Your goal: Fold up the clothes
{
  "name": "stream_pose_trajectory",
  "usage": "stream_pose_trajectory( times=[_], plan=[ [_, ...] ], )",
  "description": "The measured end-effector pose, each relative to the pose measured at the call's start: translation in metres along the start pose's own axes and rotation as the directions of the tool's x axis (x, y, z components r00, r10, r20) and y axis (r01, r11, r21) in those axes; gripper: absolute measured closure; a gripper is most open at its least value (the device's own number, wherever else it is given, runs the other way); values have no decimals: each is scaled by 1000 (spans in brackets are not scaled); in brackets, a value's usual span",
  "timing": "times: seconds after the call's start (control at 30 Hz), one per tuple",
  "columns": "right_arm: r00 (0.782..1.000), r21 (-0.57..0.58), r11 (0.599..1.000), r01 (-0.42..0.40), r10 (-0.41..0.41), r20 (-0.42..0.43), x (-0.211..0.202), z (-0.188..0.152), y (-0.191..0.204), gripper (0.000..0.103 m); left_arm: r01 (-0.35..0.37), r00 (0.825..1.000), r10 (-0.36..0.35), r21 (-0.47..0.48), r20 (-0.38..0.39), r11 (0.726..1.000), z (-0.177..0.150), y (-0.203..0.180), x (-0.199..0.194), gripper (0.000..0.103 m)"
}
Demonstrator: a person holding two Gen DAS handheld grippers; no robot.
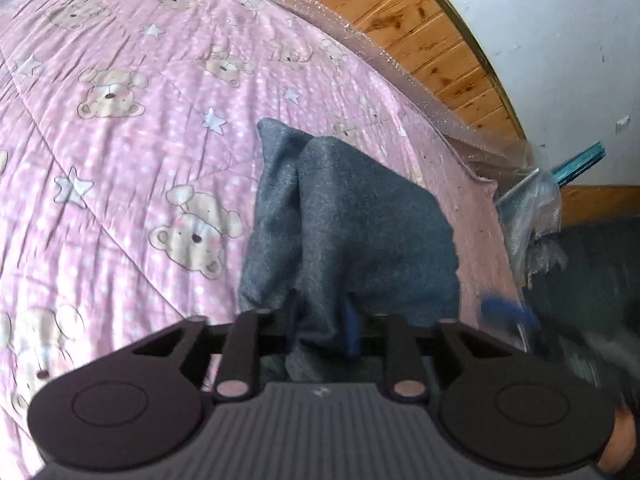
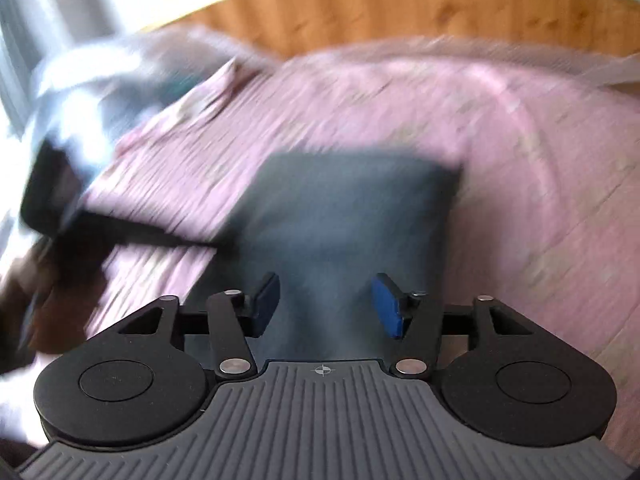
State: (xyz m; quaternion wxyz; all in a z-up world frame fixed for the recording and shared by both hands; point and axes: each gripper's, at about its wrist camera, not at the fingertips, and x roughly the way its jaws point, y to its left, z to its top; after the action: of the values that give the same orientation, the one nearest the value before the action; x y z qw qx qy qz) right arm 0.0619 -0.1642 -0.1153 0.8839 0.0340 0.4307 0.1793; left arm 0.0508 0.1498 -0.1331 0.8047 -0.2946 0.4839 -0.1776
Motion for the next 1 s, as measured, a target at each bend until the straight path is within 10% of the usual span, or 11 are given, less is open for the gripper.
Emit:
stream_pose_trajectory(
  times=[0.17, 0.23, 0.27, 0.37, 0.53, 0.63, 0.7, 0.73, 0.93, 1.0],
  plan=[
    [993, 321, 947, -11, 47, -105, 72, 41, -77, 17, -14, 1000, 15, 50, -17, 999, -3, -14, -3, 42],
    [982, 472, 877, -91, 159, -105, 98, 46, -104, 34, -73, 997, 75, 76, -15, 994, -6, -18, 4, 84],
    [981, 483, 866, -125, 182, -73, 101, 50, -107, 60, -91, 996, 92, 70, -15, 993, -9, -15, 5, 94],
    [979, 369, 910, -189, 202, 5, 100, 66, -96, 91, -144, 989, 145, 53, -14, 988, -18, -8, 10, 94],
    [993, 153, 985, -75, 89, -84, 128, 69, -74, 91, -199, 978, 203, 78, -39, 977, -18, -10, 15, 91],
    [995, 130, 989, -72, 80, -56, 111, 73, -71, 72, -147, 988, 150, 73, -31, 986, 7, -12, 0, 64],
    [995, 171, 980, -99, 98, 11, 70, 67, -75, 27, -132, 991, 130, 58, 31, 990, 30, -12, -12, 10],
    [994, 199, 974, -108, 107, 13, 56, 53, -76, 18, -129, 991, 126, 60, 41, 990, 43, -12, -10, 4],
    [987, 356, 924, -137, 157, -29, -11, -41, -80, 12, -148, 983, 157, 97, -90, 984, 105, -6, 71, 8],
    [979, 410, 903, -126, 180, -95, -5, -80, -72, 20, -133, 987, 137, 52, -83, 990, 102, -9, 61, 40]
  ],
)
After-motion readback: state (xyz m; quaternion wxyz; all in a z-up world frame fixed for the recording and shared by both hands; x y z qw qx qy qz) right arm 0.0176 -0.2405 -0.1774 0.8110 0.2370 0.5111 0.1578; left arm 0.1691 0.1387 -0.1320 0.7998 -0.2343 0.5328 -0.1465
